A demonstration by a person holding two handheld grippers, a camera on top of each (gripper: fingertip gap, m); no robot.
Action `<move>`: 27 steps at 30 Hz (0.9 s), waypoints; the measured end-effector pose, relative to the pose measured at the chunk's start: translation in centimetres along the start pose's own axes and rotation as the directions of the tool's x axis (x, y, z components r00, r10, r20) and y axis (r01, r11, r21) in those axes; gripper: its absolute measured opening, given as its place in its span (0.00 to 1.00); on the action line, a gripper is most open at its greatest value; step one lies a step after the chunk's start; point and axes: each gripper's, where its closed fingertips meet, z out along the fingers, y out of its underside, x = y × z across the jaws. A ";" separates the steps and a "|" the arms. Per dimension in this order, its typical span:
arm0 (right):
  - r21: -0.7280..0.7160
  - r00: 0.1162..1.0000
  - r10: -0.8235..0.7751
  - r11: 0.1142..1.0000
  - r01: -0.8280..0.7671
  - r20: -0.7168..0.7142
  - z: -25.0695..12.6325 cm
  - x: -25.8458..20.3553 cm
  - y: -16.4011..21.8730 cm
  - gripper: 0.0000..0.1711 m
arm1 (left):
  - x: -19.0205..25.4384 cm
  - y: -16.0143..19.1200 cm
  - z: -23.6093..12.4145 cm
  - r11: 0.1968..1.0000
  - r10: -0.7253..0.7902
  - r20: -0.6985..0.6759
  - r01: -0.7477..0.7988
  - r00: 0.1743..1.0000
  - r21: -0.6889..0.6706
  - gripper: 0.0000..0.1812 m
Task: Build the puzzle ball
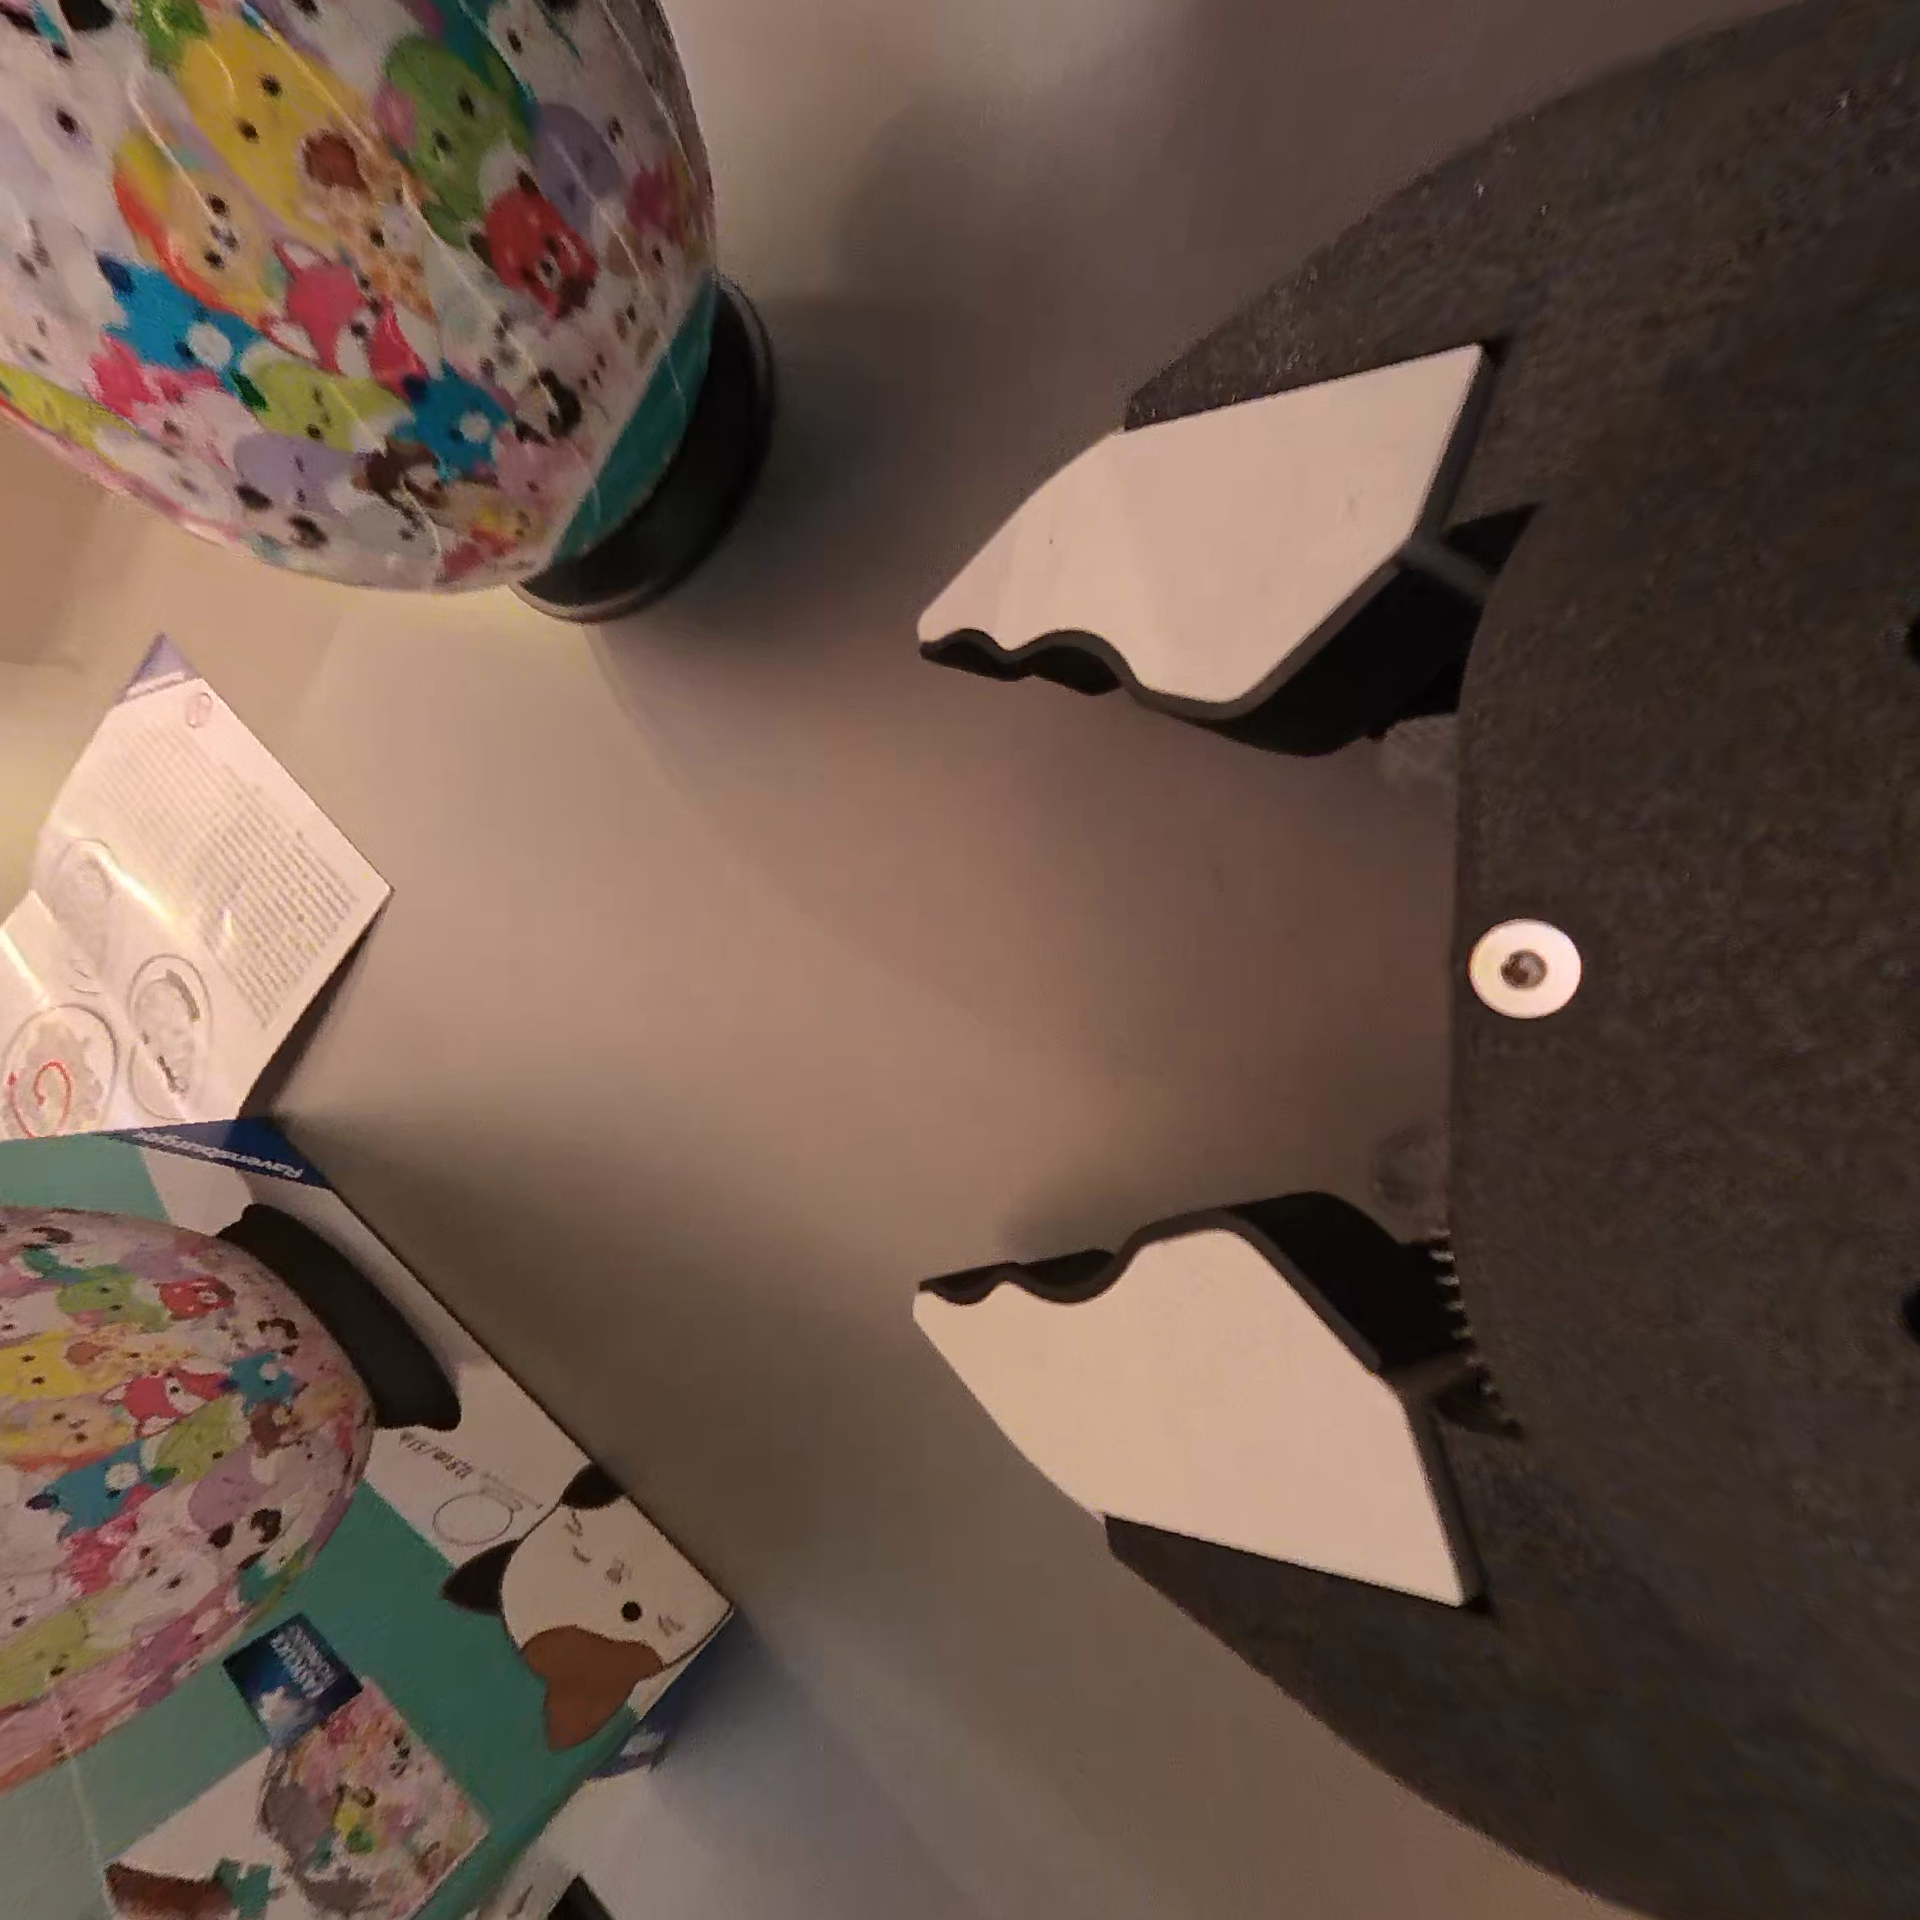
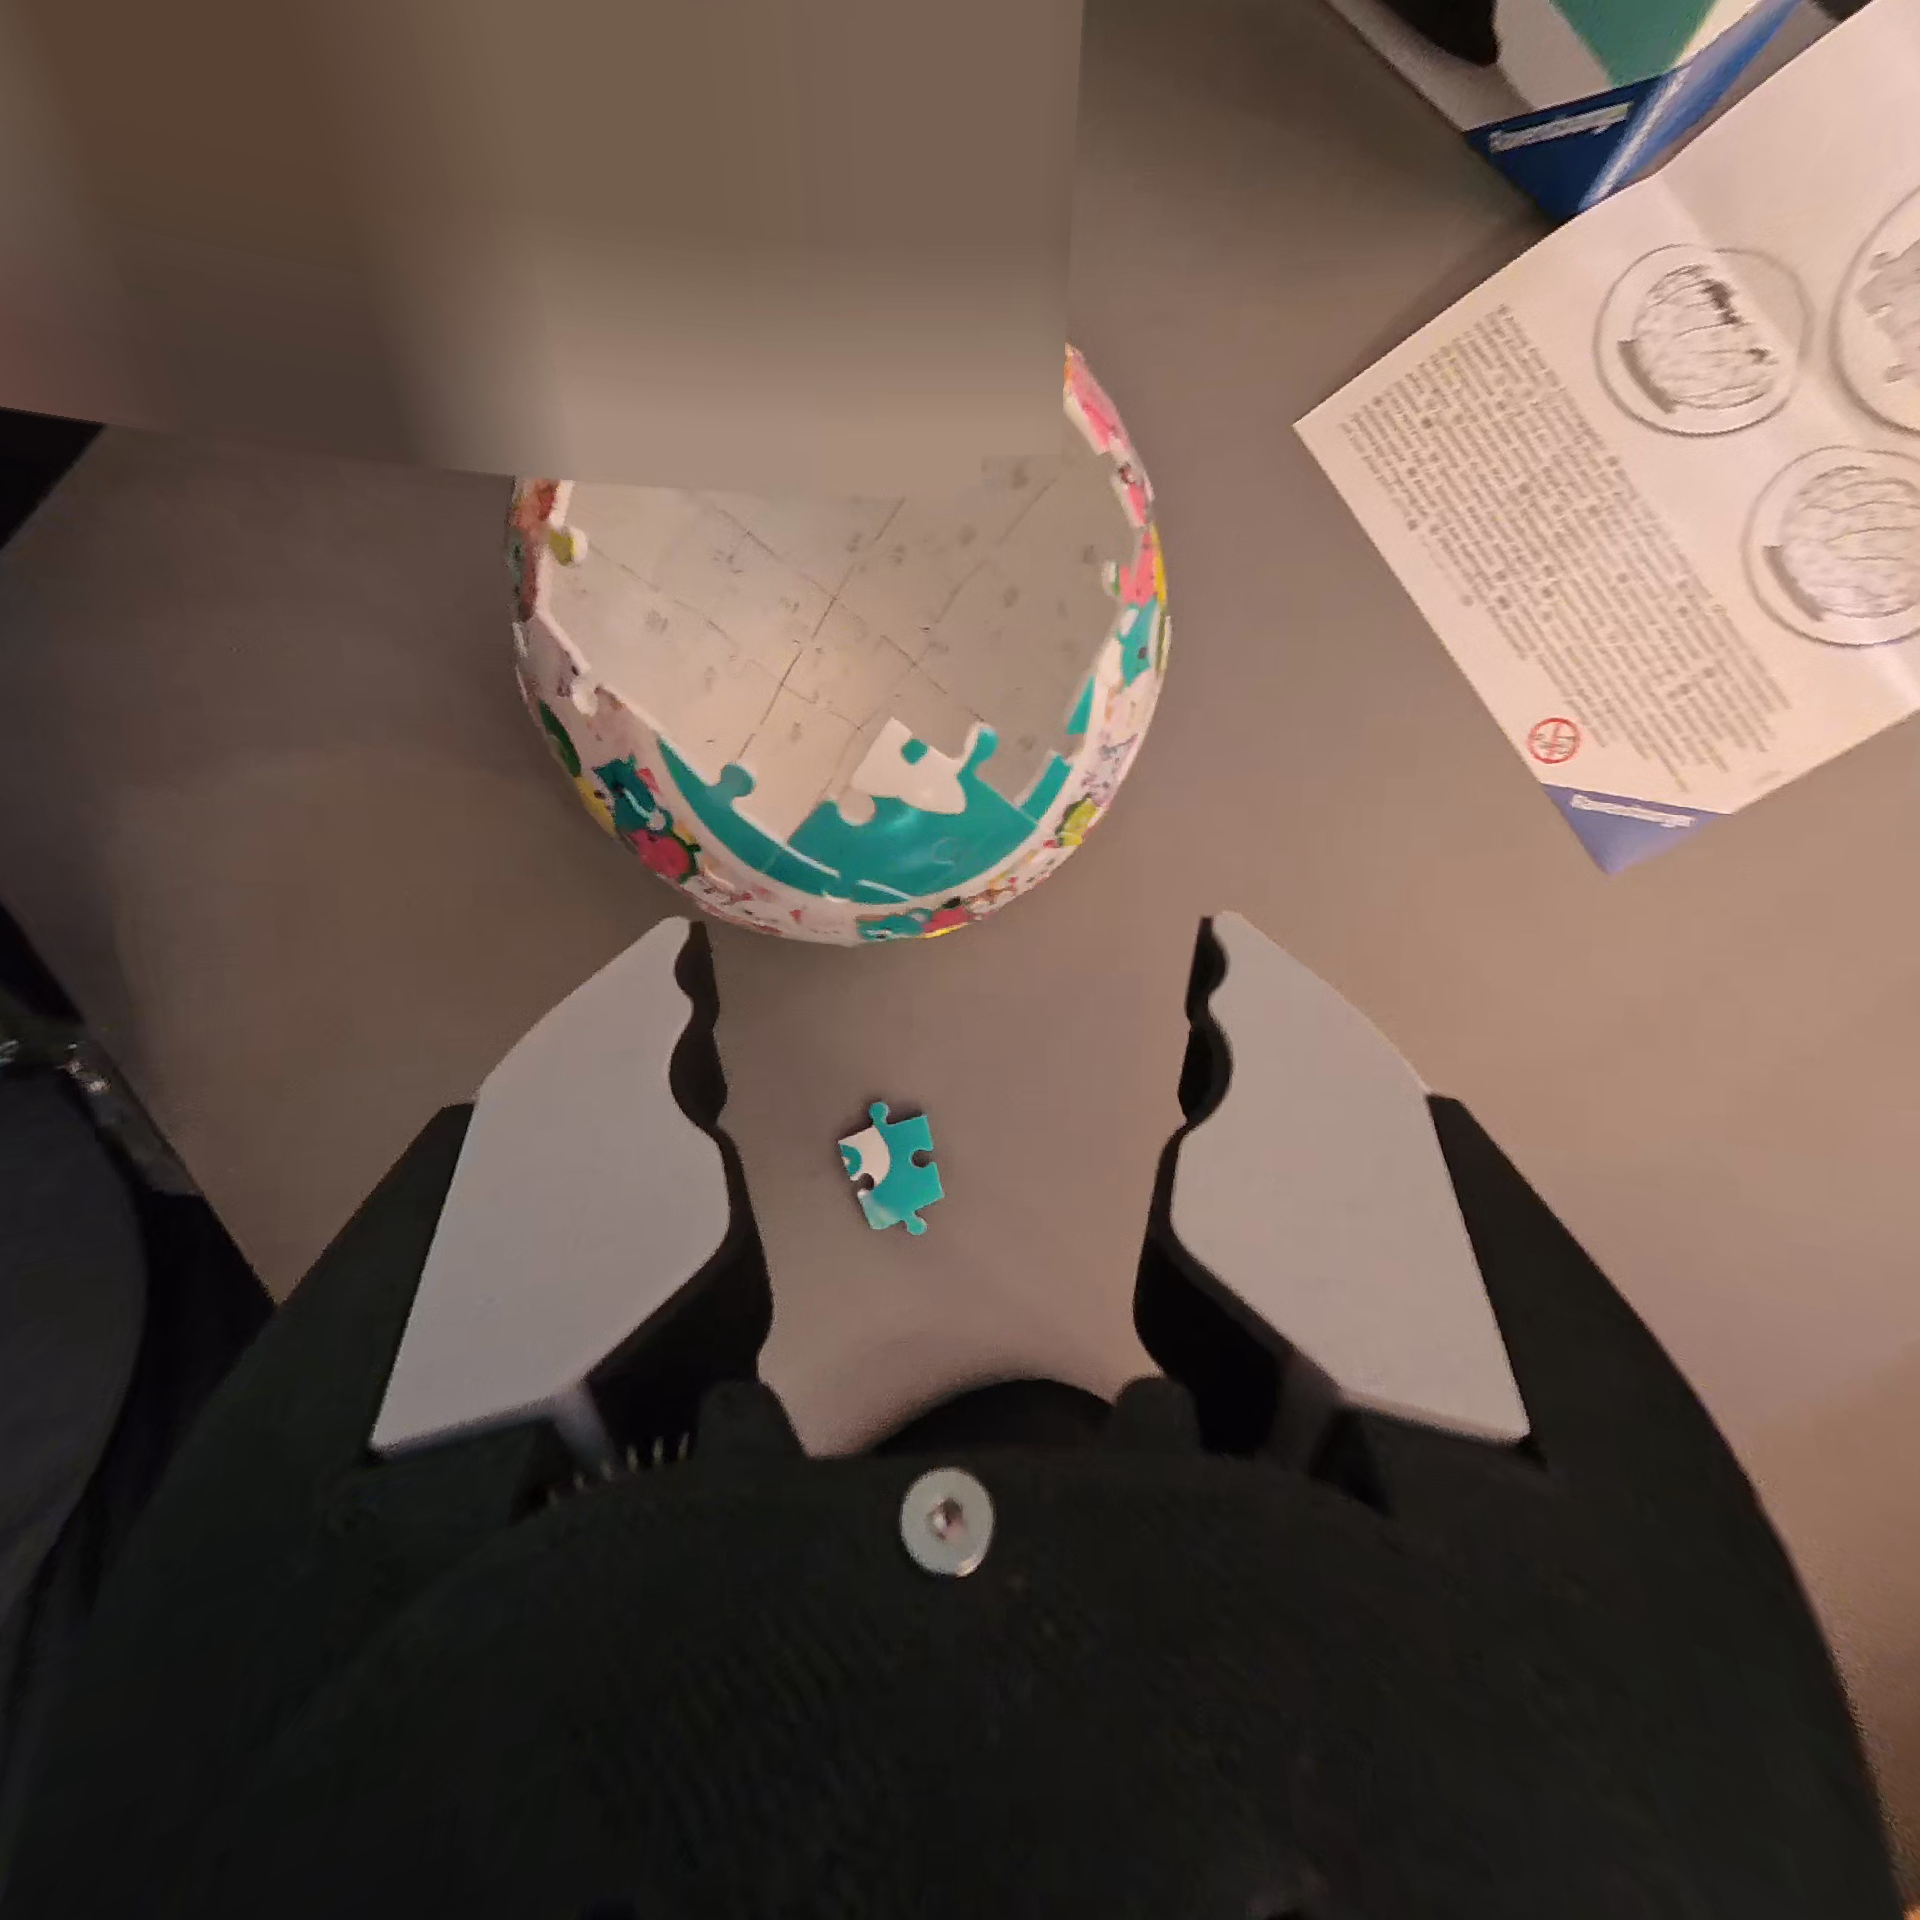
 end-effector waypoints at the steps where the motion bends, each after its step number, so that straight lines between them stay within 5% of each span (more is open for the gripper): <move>1: 0.000 1.000 -0.003 1.000 0.003 0.022 0.1 -0.4 -0.1 0.51 | -0.5 0.0 -0.1 1.000 -0.002 -0.003 0.002 1.000 -0.001 0.59; 10: 0.017 0.992 0.055 0.998 -0.057 0.111 0.2 -1.1 -1.2 0.51 | -2.3 1.1 0.2 0.997 -0.013 0.022 0.015 1.000 -0.073 0.59; 27: -0.119 0.978 0.084 0.991 -0.062 0.191 -1.0 -0.6 -1.9 0.50 | -3.4 0.6 -1.3 0.997 -0.070 0.076 0.068 0.995 0.024 0.57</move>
